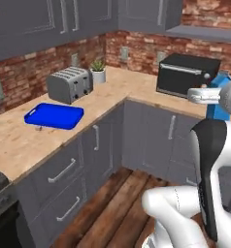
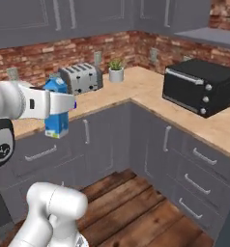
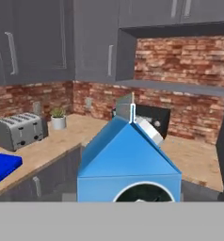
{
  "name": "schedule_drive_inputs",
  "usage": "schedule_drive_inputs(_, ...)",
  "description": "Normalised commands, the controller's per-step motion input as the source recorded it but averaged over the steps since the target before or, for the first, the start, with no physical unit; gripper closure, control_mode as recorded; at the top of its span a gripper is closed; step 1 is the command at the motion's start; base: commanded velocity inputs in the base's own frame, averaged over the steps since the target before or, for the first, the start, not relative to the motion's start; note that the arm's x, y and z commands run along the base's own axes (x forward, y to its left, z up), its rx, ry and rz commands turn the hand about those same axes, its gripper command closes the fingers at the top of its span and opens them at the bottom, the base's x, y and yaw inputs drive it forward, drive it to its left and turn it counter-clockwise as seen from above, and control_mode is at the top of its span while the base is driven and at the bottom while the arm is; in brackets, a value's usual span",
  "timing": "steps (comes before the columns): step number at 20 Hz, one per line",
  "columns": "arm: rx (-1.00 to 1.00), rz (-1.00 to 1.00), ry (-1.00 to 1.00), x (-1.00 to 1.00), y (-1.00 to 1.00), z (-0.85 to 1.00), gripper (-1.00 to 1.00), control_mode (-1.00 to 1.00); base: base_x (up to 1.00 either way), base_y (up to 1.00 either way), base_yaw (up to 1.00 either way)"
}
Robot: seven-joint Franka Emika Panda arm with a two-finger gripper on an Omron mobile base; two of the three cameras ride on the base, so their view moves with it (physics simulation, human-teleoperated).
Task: Take out the milk from the fridge and place it on the tray on the counter. Then take the sugar cube near the tray and place it in the tray.
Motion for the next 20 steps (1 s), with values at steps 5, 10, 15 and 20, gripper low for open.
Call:
schedule_drive_inputs(5, 0.0, 0.0, 0.0, 0.0, 0.0, 0.0, 1.0, 1.0, 0.0, 0.0, 1.0)
schedule_drive_inputs(10, 0.0, 0.0, 0.0, 0.0, 0.0, 0.0, 1.0, 1.0, 0.06, 0.0, 1.0)
schedule_drive_inputs(15, 0.0, 0.0, 0.0, 0.0, 0.0, 0.0, 1.0, 1.0, 0.87, -0.34, 0.6)
schedule_drive_inputs(20, 0.0, 0.0, 0.0, 0.0, 0.0, 0.0, 1.0, 1.0, 0.65, -0.99, 0.36)
